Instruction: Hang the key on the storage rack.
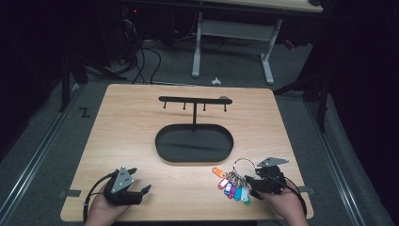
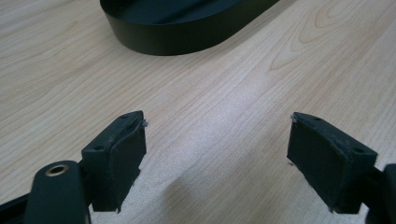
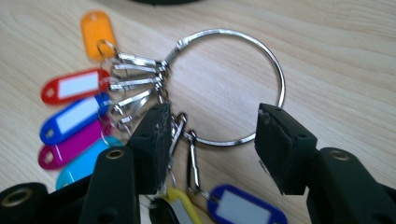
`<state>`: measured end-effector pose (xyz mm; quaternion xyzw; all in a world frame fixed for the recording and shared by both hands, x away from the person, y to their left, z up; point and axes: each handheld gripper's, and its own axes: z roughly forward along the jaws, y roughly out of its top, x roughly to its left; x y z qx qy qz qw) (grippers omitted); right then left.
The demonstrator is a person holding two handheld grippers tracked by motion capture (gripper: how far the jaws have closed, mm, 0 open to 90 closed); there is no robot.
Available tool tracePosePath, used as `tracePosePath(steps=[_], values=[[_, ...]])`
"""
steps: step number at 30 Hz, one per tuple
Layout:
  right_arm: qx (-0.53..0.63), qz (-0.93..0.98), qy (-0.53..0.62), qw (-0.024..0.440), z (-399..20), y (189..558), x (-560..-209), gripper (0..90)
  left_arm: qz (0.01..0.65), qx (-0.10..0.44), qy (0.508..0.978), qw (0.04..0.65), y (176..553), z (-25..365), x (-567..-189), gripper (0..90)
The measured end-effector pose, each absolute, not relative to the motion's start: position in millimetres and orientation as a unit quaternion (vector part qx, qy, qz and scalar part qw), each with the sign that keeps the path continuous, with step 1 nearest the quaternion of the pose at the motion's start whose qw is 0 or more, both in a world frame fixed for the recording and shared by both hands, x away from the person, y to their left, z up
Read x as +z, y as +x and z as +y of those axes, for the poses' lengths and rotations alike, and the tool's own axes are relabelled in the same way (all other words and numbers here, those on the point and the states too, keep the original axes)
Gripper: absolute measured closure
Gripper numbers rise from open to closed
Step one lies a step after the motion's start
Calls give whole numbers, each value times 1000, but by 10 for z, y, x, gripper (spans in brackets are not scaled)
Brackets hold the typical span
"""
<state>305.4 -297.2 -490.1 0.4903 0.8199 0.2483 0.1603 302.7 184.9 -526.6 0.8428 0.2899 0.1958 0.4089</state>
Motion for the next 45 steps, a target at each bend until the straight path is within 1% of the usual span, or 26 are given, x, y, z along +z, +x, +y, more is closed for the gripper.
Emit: tracePosePath(steps=[2, 5, 7, 8, 9, 11, 13, 14, 17, 18, 23, 26, 33, 34, 36, 38, 41, 42, 43, 45], values=[[240, 823, 490, 157, -2971, 3063, -4881, 460, 289, 196, 843, 410, 3028, 1847, -5265, 200], [202, 836, 493, 130, -2964, 3107, -4829, 441, 284, 192, 845, 409, 3029, 1835, -5269, 202], [195, 840, 491, 122, -2967, 3122, -4827, 440, 281, 191, 848, 407, 3028, 1830, -5270, 203], [185, 841, 499, 103, -2987, 3171, -4829, 440, 279, 192, 849, 405, 3027, 1823, -5274, 204], [185, 841, 499, 103, -2987, 3171, -4829, 440, 278, 191, 850, 405, 3025, 1816, -5276, 204], [169, 839, 513, 73, -2995, 3252, -4828, 444, 275, 190, 852, 402, 3021, 1801, -5280, 205], [161, 838, 517, 66, -2990, 3280, -4823, 449, 273, 188, 854, 401, 3021, 1798, -5282, 204], [146, 842, 516, 51, -2974, 3337, -4813, 451, 272, 188, 856, 398, 3021, 1793, -5289, 205], [132, 843, 520, 45, -2955, 3392, -4795, 454, 272, 187, 857, 397, 3023, 1791, -5294, 205], [119, 836, 534, 44, -2937, 3466, -4772, 462, 272, 186, 857, 397, 3024, 1791, -5295, 205], [81, 837, 538, 46, -2882, 3599, -4768, 468, 272, 187, 857, 396, 3019, 1787, -5300, 205], [74, 831, 550, 37, -2883, 3659, -4762, 469, 271, 186, 858, 395, 3013, 1792, -5296, 205], [66, 824, 561, 42, -2925, 3748, -4770, 479, 272, 185, 858, 394, 3015, 1798, -5295, 205], [64, 822, 564, 39, -2928, 3760, -4766, 484, 271, 185, 858, 395, 3012, 1795, -5295, 205], [65, 819, 569, 31, -2916, 3752, -4774, 523, 270, 186, 859, 393, 3009, 1794, -5294, 205], [63, 820, 568, 29, -2912, 3743, -4775, 532, 270, 186, 859, 393, 3012, 1791, -5299, 205], [58, 810, 583, 17, -2913, 3724, -4791, 578, 269, 184, 860, 393, 3017, 1782, -5304, 205], [58, 804, 592, 6, -2919, 3721, -4813, 617, 267, 185, 861, 392, 3012, 1778, -5303, 205], [58, 804, 592, 6, -2919, 3721, -4813, 617, 267, 185, 861, 392, 3012, 1778, -5303, 206], [64, 798, 599, -1, -2909, 3715, -4833, 649, 266, 186, 861, 392, 3010, 1778, -5304, 206]])
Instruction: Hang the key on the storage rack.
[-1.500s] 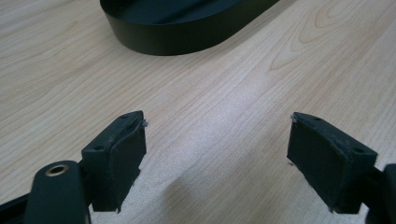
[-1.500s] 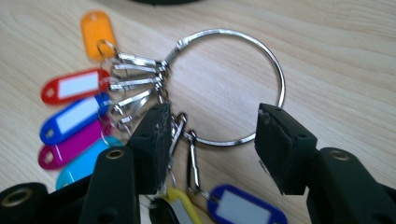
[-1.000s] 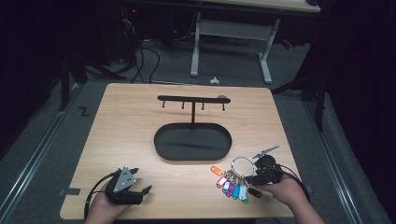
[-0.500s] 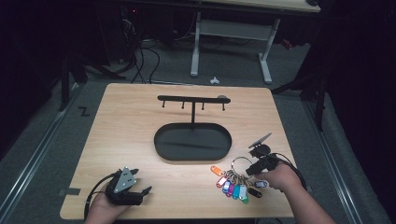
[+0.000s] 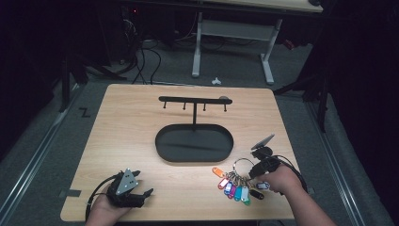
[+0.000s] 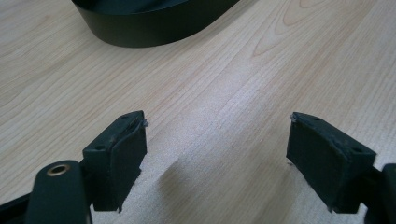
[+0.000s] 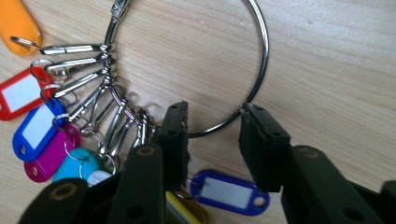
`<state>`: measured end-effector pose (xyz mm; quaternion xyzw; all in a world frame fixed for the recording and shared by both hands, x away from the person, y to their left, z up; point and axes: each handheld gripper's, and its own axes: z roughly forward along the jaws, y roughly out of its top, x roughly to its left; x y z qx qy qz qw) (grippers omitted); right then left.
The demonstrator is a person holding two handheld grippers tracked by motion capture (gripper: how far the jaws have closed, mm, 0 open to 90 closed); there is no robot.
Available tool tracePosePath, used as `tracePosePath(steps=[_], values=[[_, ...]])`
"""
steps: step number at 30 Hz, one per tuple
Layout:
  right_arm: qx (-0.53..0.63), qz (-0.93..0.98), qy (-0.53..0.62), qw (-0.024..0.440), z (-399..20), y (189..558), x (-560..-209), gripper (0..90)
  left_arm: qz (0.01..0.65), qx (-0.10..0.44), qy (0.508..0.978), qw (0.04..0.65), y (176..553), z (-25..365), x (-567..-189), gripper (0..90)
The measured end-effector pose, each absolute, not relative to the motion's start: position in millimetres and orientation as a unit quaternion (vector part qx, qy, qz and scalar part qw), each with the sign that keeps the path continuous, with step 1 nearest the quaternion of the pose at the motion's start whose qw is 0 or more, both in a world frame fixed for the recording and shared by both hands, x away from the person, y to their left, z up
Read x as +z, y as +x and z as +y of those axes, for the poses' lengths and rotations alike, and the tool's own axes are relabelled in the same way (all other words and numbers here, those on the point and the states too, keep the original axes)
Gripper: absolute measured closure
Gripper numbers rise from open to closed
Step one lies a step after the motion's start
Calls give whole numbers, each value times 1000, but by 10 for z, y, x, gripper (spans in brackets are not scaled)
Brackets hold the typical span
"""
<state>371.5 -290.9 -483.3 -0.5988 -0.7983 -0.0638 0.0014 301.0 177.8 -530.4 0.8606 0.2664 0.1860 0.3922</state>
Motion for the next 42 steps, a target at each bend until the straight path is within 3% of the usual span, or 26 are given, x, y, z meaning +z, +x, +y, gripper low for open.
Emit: tracePosePath(steps=[13, 14, 17, 18, 19, 20, 23, 25, 31, 34, 35, 42], values=[[-57, -796, -602, -13, -2849, 3758, -4848, 694, 268, 186, 861, 391, 3015, 1783, -5302, 207], [-53, -793, -606, -10, -2857, 3763, -4853, 634, 267, 185, 862, 390, 3013, 1782, -5302, 207], [-45, -788, -613, 1, -2865, 3760, -4868, 598, 267, 185, 862, 389, 3014, 1786, -5301, 207], [-45, -787, -615, 8, -2870, 3758, -4867, 607, 268, 185, 861, 390, 3016, 1787, -5301, 207], [-33, -796, -604, 2, -2849, 3746, -4865, 701, 268, 184, 861, 390, 3020, 1788, -5302, 207], [-33, -796, -604, 2, -2849, 3746, -4865, 701, 268, 184, 861, 390, 3021, 1788, -5302, 207], [-22, -820, -571, -20, -2793, 3740, -4871, 860, 266, 185, 862, 389, 3016, 1779, -5303, 207], [-23, -824, -566, -24, -2783, 3745, -4872, 857, 266, 184, 863, 389, 3014, 1776, -5303, 207], [-30, -835, -541, -96, -2700, 3872, -4889, 863, 266, 184, 863, 388, 3014, 1764, -5314, 207], [-33, -832, -544, -107, -2700, 3937, -4895, 833, 265, 183, 863, 388, 3023, 1755, -5309, 208], [-33, -825, -555, -98, -2710, 3994, -4880, 730, 263, 186, 861, 393, 3027, 1742, -5298, 209], [-39, -807, -587, -60, -2748, 3870, -4761, 650, 239, 203, 850, 424, 3025, 1656, -5211, 217]])
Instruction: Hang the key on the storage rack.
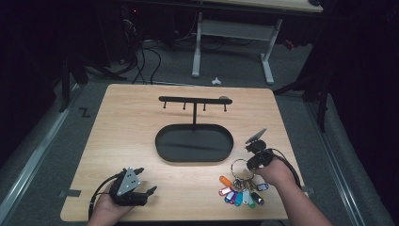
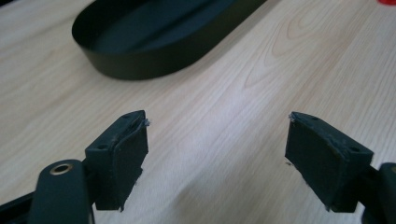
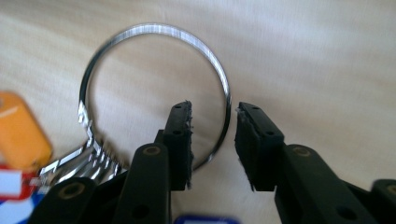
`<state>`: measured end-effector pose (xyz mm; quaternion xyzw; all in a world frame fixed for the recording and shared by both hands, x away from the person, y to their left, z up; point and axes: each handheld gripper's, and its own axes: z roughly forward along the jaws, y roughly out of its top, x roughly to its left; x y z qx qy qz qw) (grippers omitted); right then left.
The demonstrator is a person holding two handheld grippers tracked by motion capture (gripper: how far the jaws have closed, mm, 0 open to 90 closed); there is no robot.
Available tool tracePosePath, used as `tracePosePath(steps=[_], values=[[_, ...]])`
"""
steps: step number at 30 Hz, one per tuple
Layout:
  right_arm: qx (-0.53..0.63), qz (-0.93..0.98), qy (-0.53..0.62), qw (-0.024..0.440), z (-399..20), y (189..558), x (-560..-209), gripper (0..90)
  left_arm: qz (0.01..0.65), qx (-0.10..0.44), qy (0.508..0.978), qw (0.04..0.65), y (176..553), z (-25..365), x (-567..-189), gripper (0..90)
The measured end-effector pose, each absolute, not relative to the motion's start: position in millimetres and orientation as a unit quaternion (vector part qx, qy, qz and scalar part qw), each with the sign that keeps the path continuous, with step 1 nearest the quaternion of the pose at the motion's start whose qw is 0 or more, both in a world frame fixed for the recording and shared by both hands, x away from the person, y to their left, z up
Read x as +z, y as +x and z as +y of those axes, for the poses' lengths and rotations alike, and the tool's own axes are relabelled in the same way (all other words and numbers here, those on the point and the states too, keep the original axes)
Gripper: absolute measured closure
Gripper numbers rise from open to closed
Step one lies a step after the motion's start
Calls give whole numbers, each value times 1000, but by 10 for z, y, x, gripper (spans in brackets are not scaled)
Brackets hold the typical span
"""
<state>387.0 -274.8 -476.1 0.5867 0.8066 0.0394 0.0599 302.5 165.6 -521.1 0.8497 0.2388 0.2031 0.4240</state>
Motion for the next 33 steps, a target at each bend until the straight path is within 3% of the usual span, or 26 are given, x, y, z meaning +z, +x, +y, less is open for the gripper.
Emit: tracePosePath(steps=[6, 10, 18, 33], values=[[38, 781, 623, 22, -2784, 3765, -4852, 617, 223, 199, 856, 423, 3072, 1540, -5210, 217], [33, 768, 639, 5, -2818, 3777, -4872, 643, 221, 197, 853, 429, 3098, 1516, -5205, 217], [7, 800, 600, 16, -2744, 3787, -4873, 858, 225, 200, 852, 428, 3088, 1535, -5194, 217], [-22, 810, 585, 9, -2672, 3873, -4875, 855, 228, 200, 852, 426, 3092, 1557, -5184, 217]])
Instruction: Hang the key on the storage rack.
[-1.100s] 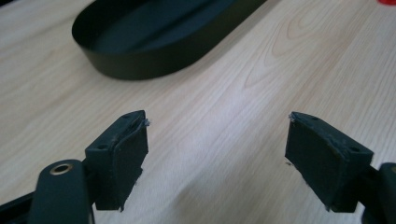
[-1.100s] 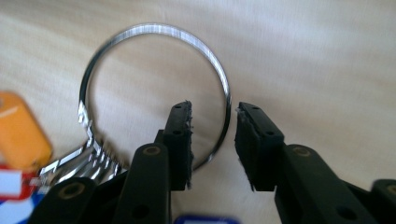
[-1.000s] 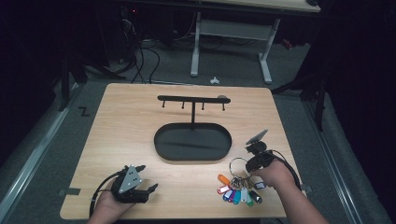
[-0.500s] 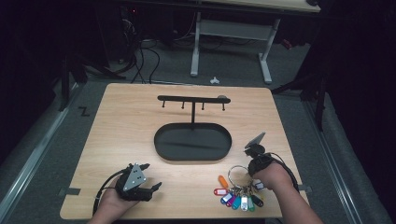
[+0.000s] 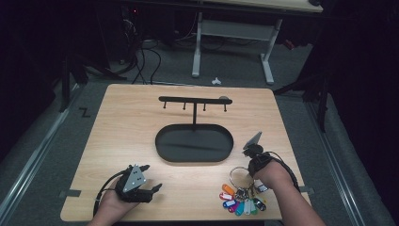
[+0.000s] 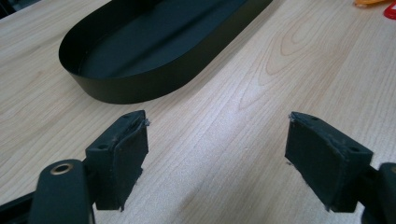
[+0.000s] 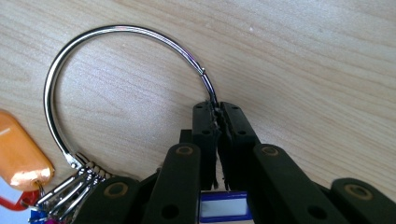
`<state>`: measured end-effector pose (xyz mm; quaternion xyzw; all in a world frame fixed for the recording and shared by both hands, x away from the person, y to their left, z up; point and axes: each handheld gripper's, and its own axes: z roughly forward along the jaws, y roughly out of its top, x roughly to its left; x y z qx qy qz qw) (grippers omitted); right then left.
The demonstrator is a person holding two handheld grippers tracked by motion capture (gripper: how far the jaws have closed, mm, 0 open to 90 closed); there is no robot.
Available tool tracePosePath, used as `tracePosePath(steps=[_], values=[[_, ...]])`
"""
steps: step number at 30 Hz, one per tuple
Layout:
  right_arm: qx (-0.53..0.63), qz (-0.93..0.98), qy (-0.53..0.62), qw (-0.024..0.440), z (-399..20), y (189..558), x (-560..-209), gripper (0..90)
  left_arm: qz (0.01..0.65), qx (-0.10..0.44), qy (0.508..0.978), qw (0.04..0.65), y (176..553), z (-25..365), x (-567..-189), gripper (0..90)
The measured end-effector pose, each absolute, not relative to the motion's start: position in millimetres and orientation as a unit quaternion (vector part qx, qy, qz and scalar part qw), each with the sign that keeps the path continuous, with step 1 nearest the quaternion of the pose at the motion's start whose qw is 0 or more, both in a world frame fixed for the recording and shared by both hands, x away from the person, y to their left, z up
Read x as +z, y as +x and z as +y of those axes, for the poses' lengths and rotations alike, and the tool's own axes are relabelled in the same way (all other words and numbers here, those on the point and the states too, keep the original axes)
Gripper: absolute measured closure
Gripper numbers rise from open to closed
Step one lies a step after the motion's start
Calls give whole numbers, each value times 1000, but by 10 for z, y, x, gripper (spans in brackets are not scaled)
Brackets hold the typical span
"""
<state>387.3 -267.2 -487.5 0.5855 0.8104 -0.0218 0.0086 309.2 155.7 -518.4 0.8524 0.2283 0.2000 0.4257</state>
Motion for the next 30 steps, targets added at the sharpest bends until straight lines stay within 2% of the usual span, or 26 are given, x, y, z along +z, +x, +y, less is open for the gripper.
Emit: tracePosePath(steps=[7, 16, 22, 30], values=[[-18, 825, 564, -6, -2700, 3905, -4876, 859, 233, 199, 849, 431, 3079, 1585, -5169, 219], [-8, 858, 513, 28, -2671, 3814, -4872, 867, 232, 199, 848, 433, 3090, 1558, -5170, 224], [-7, 858, 514, 23, -2656, 3810, -4867, 869, 229, 196, 850, 431, 3100, 1527, -5176, 224], [57, 852, 519, 29, -2687, 3758, -4475, 869, 233, 193, 849, 433, 3116, 1539, -5187, 224]])
